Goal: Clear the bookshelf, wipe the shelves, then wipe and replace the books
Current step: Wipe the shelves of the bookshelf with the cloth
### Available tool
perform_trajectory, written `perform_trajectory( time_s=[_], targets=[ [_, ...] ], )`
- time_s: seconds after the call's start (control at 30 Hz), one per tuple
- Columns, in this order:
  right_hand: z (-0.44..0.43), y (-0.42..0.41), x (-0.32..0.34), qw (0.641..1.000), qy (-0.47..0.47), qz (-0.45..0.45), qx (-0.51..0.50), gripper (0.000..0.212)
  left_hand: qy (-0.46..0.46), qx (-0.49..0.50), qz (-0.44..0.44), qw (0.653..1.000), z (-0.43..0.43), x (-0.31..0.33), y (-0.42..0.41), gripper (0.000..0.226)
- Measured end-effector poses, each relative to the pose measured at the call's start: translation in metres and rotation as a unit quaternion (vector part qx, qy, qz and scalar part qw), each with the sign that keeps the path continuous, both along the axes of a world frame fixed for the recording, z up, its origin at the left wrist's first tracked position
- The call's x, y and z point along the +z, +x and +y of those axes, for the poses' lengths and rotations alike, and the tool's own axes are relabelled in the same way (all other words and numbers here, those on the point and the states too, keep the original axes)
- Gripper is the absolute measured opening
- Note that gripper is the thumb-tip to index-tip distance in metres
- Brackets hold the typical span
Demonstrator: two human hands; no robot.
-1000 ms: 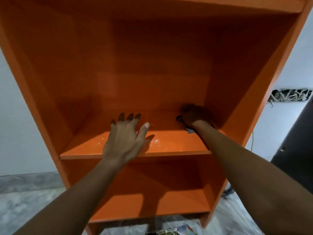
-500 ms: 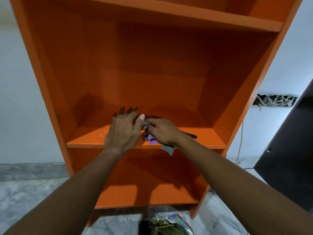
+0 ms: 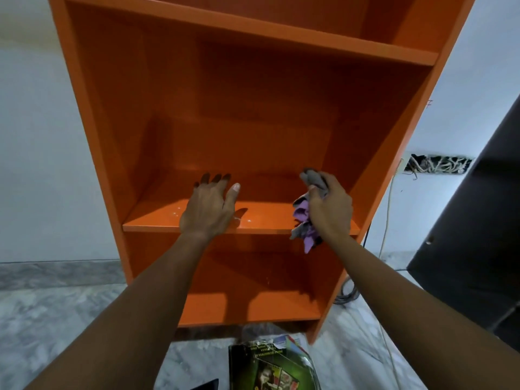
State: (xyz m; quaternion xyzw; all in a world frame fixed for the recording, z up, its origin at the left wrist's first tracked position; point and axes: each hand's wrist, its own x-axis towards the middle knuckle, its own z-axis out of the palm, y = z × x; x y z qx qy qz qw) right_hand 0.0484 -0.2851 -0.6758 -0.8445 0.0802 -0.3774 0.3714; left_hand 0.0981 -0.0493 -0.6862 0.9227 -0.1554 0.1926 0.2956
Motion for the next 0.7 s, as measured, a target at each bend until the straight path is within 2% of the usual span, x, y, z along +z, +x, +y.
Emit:
perform_trajectory(
  time_s=[0.1,0.17,0.33,0.5,0.6,0.7],
  targets=[
    [-0.013,0.004,-0.025,0.984,-0.119,0.104,-0.082,0.033,-0.007,-0.007,-0.007,1.0,0.0,-0.002,0.002,0.06],
    [-0.006,0.004,-0.035,0.975,-0.172,0.108,-0.092,0.033,-0.012,-0.012,-0.014,1.0,-0.001,0.0,0.001,0.057],
    [0.06,0.013,-0.031,0.974,-0.189,0.125,-0.019,0.025,-0.039,-0.026,-0.014,0.999,0.0,-0.005,0.005,0.061],
    [0.118,0.015,-0.023,0.963,-0.23,0.123,0.072,0.021,-0.122,-0.061,-0.031,0.99,0.008,-0.001,0.003,0.064],
    [0.142,0.015,-0.023,0.956,-0.22,0.152,0.119,0.021,-0.14,-0.01,-0.03,0.99,0.024,-0.003,-0.016,0.053],
    [0.167,0.009,-0.023,0.95,-0.205,0.148,0.182,0.029,-0.119,0.024,-0.011,0.993,0.048,-0.008,-0.039,0.055]
  ],
)
